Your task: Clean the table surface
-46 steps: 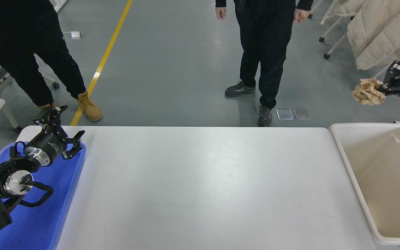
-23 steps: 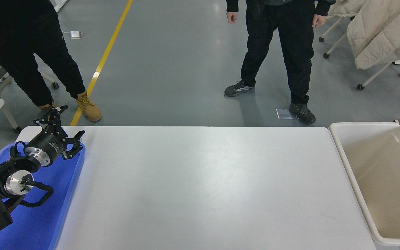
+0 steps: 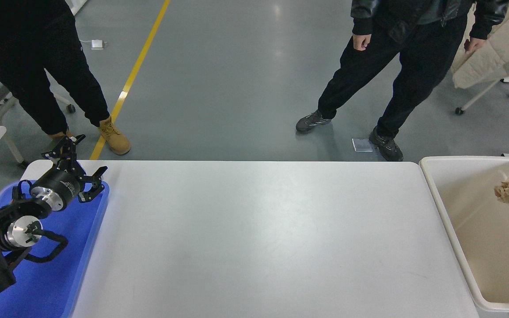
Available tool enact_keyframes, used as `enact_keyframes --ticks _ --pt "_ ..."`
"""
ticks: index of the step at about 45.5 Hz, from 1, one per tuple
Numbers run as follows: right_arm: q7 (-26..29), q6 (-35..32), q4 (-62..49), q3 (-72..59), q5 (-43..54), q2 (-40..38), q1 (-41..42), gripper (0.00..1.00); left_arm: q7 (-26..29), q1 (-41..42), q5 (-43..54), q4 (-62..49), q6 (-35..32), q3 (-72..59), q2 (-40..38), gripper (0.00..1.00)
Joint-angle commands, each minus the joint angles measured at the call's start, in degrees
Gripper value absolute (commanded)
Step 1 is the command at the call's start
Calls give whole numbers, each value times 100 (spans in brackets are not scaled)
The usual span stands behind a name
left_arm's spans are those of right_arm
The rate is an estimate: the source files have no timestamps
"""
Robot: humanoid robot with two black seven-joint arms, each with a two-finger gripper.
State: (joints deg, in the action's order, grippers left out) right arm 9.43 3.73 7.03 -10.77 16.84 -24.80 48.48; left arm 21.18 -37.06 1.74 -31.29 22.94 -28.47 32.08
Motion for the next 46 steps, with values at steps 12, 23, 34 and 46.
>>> enact_keyframes --ticks 12,23,34,46 --pt "-152 892 -826 145 -137 1100 -682 0 0 -3 2 0 0 0 0 100" --pt "-152 980 -835 181 -243 1215 -647 67 0 -3 2 0 0 0 0 100" --pt "-143 1217 -843 181 -260 1215 -576 100 0 -3 2 0 0 0 0 100" --pt "-143 1235 -870 181 -260 1083 -506 100 0 -3 2 0 0 0 0 100"
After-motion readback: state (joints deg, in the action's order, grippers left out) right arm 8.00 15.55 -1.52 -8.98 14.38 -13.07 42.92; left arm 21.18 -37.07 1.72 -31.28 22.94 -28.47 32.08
